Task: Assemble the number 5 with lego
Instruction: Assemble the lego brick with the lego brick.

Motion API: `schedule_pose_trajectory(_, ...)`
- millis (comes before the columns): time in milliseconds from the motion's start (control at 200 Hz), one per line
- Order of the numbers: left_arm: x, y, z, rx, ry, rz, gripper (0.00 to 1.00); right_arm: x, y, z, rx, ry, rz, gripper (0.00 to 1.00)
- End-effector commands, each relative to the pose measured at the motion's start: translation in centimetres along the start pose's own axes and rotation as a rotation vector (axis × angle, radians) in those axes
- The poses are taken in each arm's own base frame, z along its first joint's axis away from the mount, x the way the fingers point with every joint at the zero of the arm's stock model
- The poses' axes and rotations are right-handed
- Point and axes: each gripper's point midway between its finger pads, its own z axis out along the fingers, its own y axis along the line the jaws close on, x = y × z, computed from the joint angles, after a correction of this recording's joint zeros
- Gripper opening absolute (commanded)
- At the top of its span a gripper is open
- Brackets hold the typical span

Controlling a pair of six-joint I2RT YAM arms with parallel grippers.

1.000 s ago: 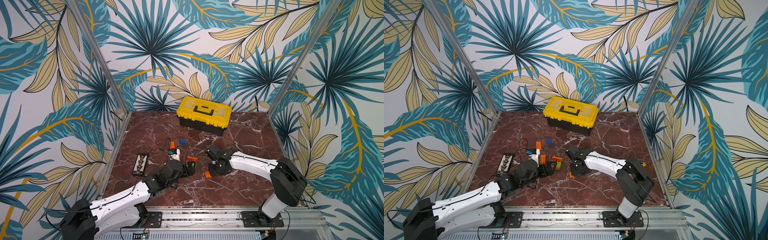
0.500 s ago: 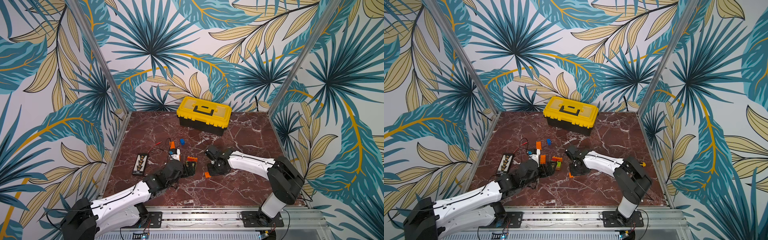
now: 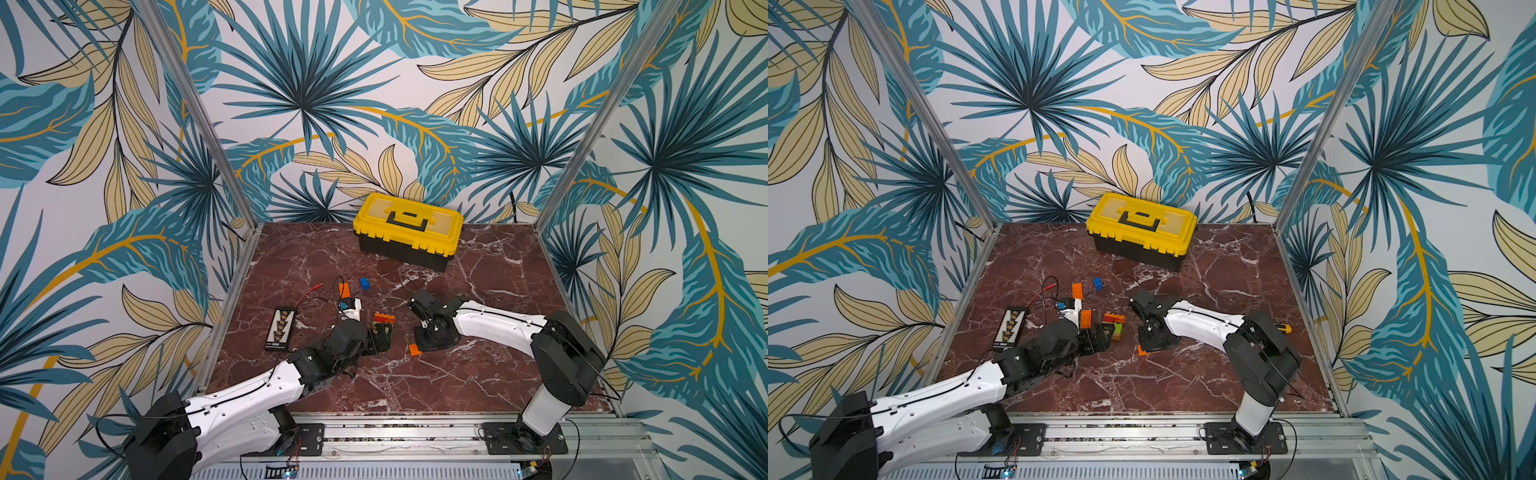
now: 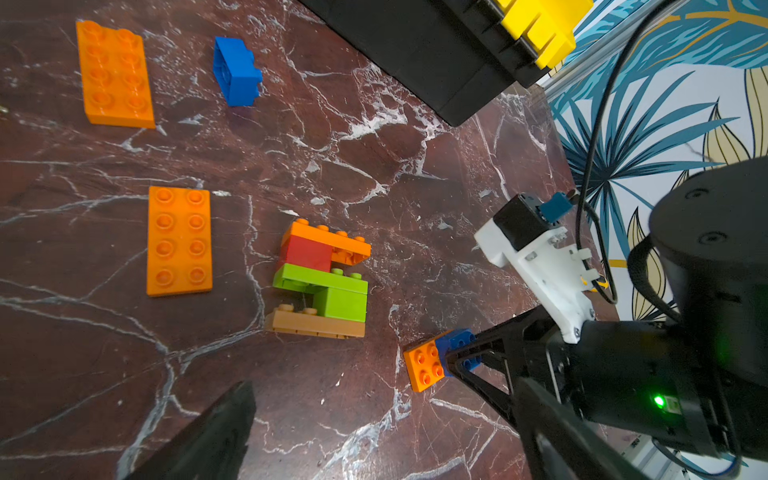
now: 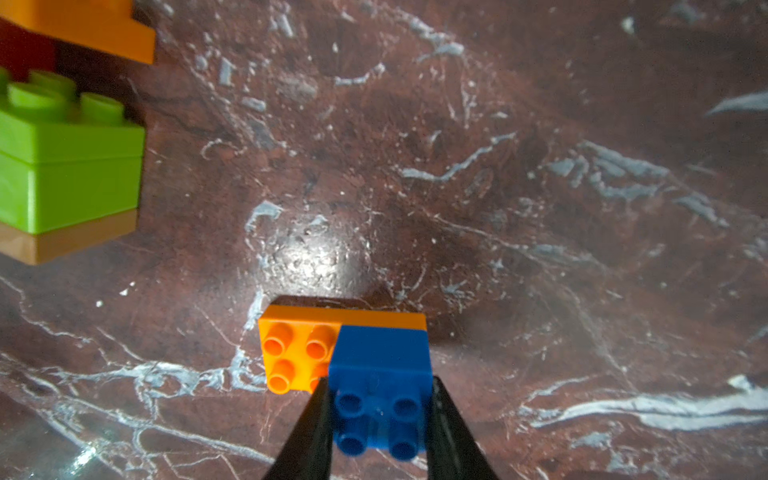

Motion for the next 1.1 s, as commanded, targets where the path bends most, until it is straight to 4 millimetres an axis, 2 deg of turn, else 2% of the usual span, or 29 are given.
schedule_pose_trajectory(0, -0.4, -0.5, 0.1, 0.02, -0.009, -0.004, 1.0, 8.1, -4.3, 6.3, 0.17, 0.309, 0.033, 0.24)
schedule_pose_trajectory(195, -0.4, -0.4, -0.1, 0.016, -0.008, -0.006, 1.0, 8.2, -4.2, 6.6, 0.159, 0.302, 0.046, 0.23)
schedule_pose_trajectory(385, -0.6, -0.5, -0.3, 0.019, -0.015, -0.008, 1.0, 4.4, -3.0, 3.5, 0.089, 0.151, 0.074, 0.24)
schedule_pose_trajectory(511, -0.6, -0.5, -0.3, 0.019, -0.015, -0.006, 1.0, 2.0, -3.9, 1.4, 0.091, 0.054, 0.118, 0.25)
schedule_pose_trajectory(591, -0.6, -0.4, -0.2, 0.016, -0.015, -0.005, 1.0, 1.1, -4.1, 0.9, 0.088, 0.015, 0.116, 0.26)
schedule_pose_trajectory(691, -0.6, -0.4, -0.1, 0.016, -0.016, -0.004, 1.0, 1.5, -3.8, 1.9, 0.088, 0.057, 0.108, 0.27)
schedule_pose_trajectory(796, -0.5, -0.4, -0.1, 0.014, -0.013, -0.006, 1.0, 3.2, -4.0, 4.0, 0.101, 0.147, 0.113, 0.27)
schedule_pose_trajectory(871, -0.5, -0.3, -0.1, 0.009, -0.011, -0.002, 1.0, 4.2, -4.4, 4.8, 0.118, 0.177, 0.116, 0.28)
schedule_pose_trajectory(991, -0.6, 0.1, -0.1, -0.003, -0.016, 0.0, 1.0, 4.8, -4.9, 4.9, 0.135, 0.182, 0.118, 0.29)
schedule_pose_trajectory(1091, -0.8, 0.1, 0.0, -0.005, -0.019, 0.001, 1.0, 4.5, -4.6, 4.4, 0.118, 0.166, 0.111, 0.33)
